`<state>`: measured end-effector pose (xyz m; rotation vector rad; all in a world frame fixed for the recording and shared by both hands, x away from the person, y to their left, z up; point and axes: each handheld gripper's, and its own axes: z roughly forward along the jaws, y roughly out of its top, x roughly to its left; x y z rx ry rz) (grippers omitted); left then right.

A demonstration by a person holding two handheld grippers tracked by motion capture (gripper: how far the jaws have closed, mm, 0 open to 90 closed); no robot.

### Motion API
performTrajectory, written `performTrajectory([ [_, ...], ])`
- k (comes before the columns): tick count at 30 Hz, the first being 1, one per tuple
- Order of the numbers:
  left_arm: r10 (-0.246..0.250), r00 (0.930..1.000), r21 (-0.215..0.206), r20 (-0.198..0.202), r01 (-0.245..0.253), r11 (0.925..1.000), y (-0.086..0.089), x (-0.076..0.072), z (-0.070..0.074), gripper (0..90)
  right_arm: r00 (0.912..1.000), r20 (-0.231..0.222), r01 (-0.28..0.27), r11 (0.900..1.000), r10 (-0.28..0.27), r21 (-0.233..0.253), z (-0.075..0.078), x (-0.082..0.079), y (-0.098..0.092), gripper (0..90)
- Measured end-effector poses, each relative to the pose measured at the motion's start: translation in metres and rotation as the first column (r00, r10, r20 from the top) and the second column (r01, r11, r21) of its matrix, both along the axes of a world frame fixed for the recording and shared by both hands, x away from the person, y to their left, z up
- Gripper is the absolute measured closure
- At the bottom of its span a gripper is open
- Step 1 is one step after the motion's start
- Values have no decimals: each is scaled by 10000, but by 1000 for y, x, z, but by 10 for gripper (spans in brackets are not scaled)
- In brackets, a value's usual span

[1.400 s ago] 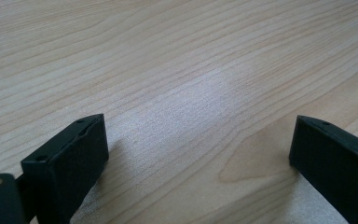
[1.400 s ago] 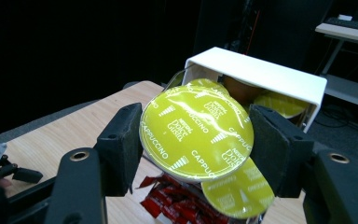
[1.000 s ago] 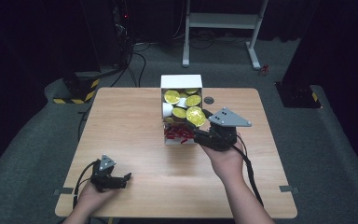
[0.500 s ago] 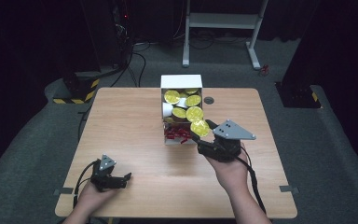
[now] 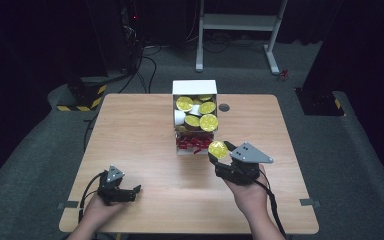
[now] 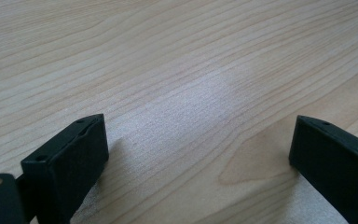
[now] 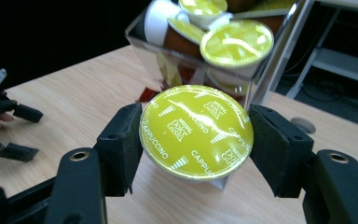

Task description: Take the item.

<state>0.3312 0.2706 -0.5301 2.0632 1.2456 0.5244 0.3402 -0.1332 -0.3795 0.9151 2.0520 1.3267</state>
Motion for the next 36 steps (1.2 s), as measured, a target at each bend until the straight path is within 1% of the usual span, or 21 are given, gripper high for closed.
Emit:
performTrajectory([
  [7, -20, 10000, 16, -6, 20, 10000, 0, 0, 0, 48, 9993, -181, 332, 9987, -339, -377, -20, 2, -7, 380],
  [10, -21, 10000, 15, 0, 21, 10000, 0, 0, 0, 48, 9985, -290, 455, 9981, -468, -423, -29, 2, -11, 380],
  [15, -13, 10000, 12, 3, 13, 10000, 0, 0, 0, 48, 9968, -391, 670, 9948, -702, -765, -41, 3, -16, 380],
  [21, -23, 10000, 17, -1, 23, 10000, 0, 0, 0, 48, 9932, -593, 949, 9911, -1007, -931, -55, 10, -23, 380],
  [26, -21, 10000, 16, 6, 21, 10000, 0, 0, 0, 48, 9895, -748, 1156, 9875, -1240, -1072, -64, 18, -28, 380],
  [28, -33, 10000, 16, 0, 33, 10000, 0, 0, 0, 48, 9856, -861, 1355, 9840, -1458, -1158, -67, 23, -31, 380],
  [30, -45, 10000, 18, -12, 45, 10000, 0, 0, 0, 48, 9854, -849, 1374, 9836, -1478, -1172, -68, 25, -31, 380],
  [32, -40, 10000, 15, 3, 40, 10000, 0, 0, 0, 48, 9827, -937, 1478, 9815, -1597, -1220, -70, 28, -32, 380],
  [36, -51, 10000, 17, -10, 51, 10000, 0, 0, 0, 48, 9809, -947, 1568, 9791, -1696, -1293, -73, 34, -33, 380],
])
